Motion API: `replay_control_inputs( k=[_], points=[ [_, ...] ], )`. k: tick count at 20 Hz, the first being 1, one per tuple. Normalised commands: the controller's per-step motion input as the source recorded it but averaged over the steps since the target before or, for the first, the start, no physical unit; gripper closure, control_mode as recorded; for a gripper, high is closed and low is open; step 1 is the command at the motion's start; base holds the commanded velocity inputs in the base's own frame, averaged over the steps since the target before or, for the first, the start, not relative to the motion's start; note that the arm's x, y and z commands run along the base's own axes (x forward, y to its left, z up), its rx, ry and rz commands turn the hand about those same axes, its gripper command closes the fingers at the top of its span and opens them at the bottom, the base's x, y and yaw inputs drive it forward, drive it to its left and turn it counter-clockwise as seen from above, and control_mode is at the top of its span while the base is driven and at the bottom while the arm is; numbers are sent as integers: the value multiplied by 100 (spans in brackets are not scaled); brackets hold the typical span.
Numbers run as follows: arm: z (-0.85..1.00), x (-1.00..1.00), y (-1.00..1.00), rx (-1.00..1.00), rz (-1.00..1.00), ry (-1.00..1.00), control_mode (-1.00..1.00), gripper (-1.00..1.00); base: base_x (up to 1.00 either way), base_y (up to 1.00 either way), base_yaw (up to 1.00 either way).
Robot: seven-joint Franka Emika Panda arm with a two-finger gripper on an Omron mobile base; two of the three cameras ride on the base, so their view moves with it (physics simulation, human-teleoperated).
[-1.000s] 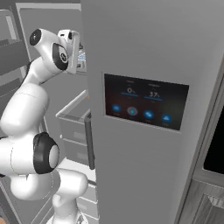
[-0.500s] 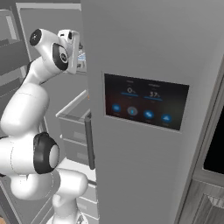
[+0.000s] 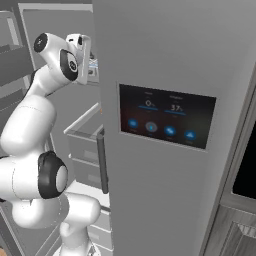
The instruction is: Open the freezer door, pick up the ice cube tray from the freezer, and place it on the dining counter.
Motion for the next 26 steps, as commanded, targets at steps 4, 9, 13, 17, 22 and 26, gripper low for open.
replay_control_inputs(
  k=[4, 9, 13, 17, 22, 26],
  points=[
    [0, 0, 0, 0, 0, 0, -100, 100, 0, 0, 0],
    [0, 0, 0, 0, 0, 0, -100, 100, 0, 0, 0],
    [0, 0, 0, 0, 0, 0, -100, 100, 0, 0, 0],
    [6, -18, 0, 0, 0, -10, -100, 100, 0, 0, 0],
    [18, -48, 0, -3, 0, -16, -100, 100, 0, 0, 0],
    [13, -36, 0, -3, 0, -8, -100, 100, 0, 0, 0]
  ],
)
